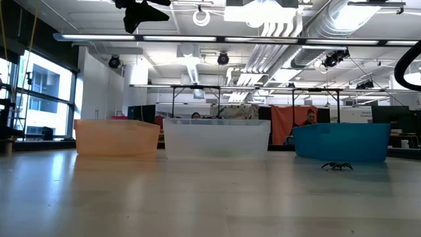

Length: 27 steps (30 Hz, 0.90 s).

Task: Sort Halloween decoration
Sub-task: Put the black spider toy into the orange bin

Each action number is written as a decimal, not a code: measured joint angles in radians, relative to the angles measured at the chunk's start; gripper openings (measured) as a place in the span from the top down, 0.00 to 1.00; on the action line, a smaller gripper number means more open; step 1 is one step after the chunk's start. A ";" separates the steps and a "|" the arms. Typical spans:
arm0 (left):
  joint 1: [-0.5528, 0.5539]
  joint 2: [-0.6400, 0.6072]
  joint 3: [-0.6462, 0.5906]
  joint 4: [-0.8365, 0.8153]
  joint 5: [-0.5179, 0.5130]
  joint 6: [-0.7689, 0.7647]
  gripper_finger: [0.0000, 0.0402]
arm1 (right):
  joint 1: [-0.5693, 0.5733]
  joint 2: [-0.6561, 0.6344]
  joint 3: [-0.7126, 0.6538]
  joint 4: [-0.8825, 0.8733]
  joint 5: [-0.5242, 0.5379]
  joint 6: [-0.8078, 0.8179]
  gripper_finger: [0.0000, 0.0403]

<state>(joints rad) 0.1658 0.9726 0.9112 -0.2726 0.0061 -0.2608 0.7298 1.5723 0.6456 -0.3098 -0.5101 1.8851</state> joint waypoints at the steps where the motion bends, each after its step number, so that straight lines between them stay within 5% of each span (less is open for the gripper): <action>1: 0.000 0.000 0.000 0.000 0.000 0.002 0.58 | 0.000 0.000 0.000 0.003 -0.008 -0.001 0.87; 15: 0.000 0.000 0.000 0.000 -0.004 0.003 0.58 | 0.039 -0.013 0.000 0.008 0.042 -0.109 0.86; 27: 0.000 0.000 0.000 0.000 -0.033 0.003 0.58 | 0.108 -0.014 0.000 0.108 0.094 -0.020 0.60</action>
<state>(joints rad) 0.1661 0.9726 0.9112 -0.2726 -0.0269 -0.2580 0.8376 1.5585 0.6456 -0.2014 -0.4164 1.8655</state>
